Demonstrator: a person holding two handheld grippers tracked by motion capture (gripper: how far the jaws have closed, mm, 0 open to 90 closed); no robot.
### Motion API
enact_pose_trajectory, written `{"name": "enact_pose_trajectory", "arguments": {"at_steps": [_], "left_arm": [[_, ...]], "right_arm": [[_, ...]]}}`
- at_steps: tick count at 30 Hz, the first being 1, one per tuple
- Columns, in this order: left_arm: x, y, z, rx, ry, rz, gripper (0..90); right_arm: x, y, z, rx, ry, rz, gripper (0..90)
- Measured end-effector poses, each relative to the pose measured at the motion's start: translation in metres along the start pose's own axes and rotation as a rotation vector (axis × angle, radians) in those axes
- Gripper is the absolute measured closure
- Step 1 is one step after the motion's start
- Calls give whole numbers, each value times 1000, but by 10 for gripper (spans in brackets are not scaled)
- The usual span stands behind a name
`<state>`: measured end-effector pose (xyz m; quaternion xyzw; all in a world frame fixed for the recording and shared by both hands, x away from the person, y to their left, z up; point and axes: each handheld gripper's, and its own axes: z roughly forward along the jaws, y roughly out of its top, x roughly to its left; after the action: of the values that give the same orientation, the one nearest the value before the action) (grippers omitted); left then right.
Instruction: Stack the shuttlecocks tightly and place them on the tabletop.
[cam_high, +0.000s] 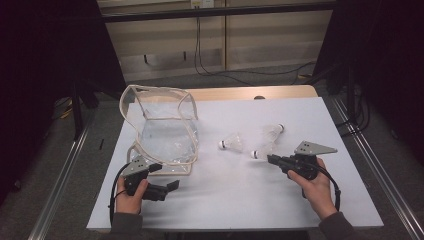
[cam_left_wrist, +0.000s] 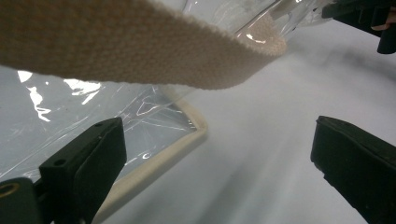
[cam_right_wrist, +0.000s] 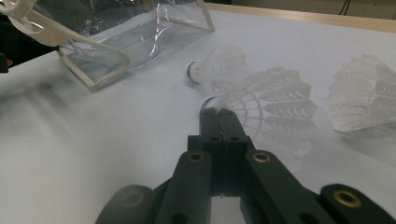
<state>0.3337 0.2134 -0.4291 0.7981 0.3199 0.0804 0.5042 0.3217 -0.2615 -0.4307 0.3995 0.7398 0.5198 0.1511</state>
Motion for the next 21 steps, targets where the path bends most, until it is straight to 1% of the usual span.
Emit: {"name": "enact_pose_trajectory", "arguments": {"at_steps": [3, 17, 20, 21], "left_arm": [[0, 0, 0, -3, -1, -2, 35], [0, 0, 0, -1, 2, -3, 36], [0, 0, 0, -2, 1, -4, 35], [0, 0, 0, -2, 0, -4, 35]], "right_arm": [[-2, 1, 2, -8, -10, 2, 900], [-6, 6, 12, -13, -12, 10, 900], [-8, 6, 14, -10, -24, 1, 900], [-8, 6, 14, -11, -28, 4, 900]]}}
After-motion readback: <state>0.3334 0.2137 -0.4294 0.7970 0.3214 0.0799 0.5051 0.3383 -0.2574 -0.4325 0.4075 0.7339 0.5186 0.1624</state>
